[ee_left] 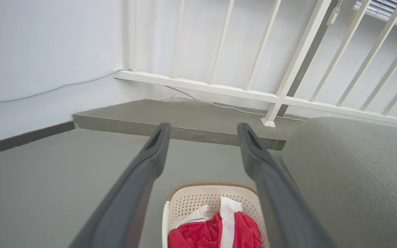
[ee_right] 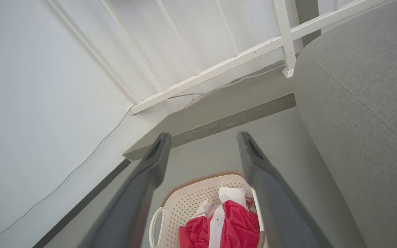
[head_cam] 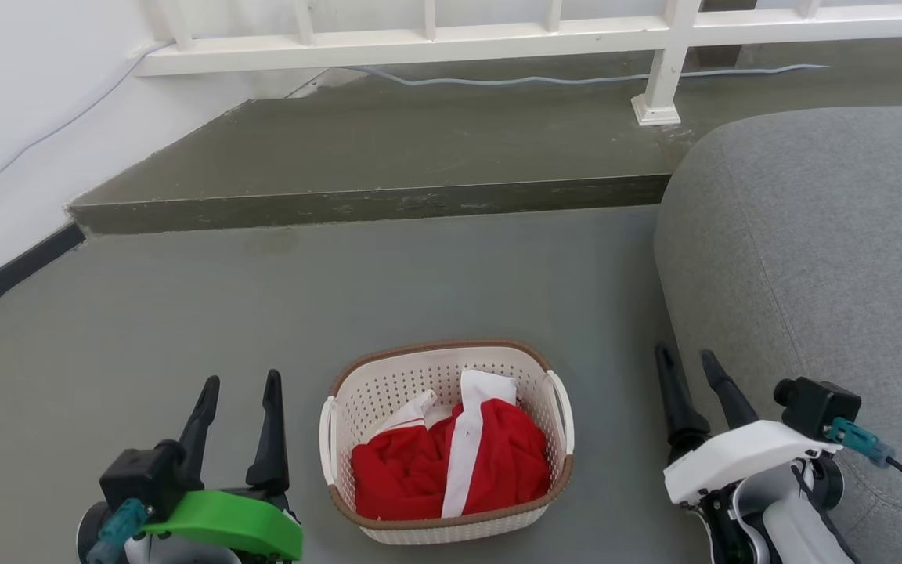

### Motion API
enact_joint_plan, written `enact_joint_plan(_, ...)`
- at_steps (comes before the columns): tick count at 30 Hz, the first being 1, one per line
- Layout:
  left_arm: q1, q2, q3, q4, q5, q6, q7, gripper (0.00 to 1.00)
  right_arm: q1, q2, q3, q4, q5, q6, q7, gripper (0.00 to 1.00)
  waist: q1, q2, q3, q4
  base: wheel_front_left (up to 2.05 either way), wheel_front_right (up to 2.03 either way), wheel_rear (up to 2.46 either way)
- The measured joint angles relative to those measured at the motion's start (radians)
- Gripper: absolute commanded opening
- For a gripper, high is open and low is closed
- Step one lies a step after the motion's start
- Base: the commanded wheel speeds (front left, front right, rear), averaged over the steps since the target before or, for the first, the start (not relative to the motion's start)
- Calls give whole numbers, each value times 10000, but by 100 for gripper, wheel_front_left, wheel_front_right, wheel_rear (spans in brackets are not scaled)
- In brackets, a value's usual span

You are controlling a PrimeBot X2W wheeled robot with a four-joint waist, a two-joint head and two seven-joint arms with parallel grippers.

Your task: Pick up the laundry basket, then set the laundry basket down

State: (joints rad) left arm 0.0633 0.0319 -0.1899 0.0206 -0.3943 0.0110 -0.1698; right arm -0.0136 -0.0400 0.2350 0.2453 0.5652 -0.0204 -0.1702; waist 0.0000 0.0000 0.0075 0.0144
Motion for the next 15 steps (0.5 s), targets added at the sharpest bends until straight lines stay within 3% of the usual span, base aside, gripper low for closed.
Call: enact_joint_plan(15,216,63,-366,-468,1847,437,-516,100,-1,-17,451,-219,-1785,-268,-497,100,0,0,24,19,0,0,0)
